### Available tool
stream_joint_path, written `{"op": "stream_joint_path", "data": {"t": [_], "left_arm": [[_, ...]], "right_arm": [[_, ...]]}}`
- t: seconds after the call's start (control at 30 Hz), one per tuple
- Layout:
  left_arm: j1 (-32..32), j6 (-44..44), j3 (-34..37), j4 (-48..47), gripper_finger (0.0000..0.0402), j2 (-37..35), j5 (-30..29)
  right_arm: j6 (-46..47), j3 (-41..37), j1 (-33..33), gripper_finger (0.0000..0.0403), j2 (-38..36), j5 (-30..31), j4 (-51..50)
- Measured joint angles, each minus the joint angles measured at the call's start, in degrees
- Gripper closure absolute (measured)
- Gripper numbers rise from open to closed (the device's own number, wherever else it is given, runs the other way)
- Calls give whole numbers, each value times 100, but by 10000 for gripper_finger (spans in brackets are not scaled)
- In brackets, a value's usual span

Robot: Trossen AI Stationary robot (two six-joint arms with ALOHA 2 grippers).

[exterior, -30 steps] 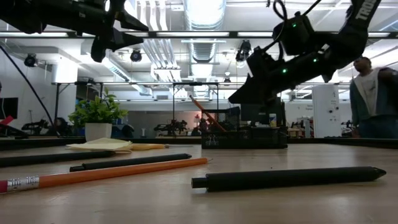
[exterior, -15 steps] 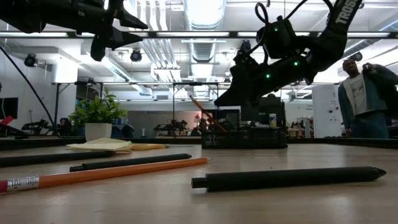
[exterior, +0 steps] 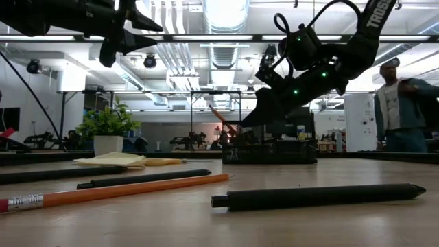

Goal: Pick and place office supplies into organizer
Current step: Put the right binder clip into the desk organizer

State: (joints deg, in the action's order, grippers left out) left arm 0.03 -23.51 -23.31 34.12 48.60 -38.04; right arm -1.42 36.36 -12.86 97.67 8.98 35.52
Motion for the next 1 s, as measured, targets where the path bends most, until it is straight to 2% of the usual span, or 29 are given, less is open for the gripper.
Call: {"op": "stream_joint_path", "data": {"t": [1.0], "left_arm": [[-1, -4, 0, 15, 244, 0, 0]], "right_arm": [[-1225, 0, -72, 395, 2, -46, -276]]}}
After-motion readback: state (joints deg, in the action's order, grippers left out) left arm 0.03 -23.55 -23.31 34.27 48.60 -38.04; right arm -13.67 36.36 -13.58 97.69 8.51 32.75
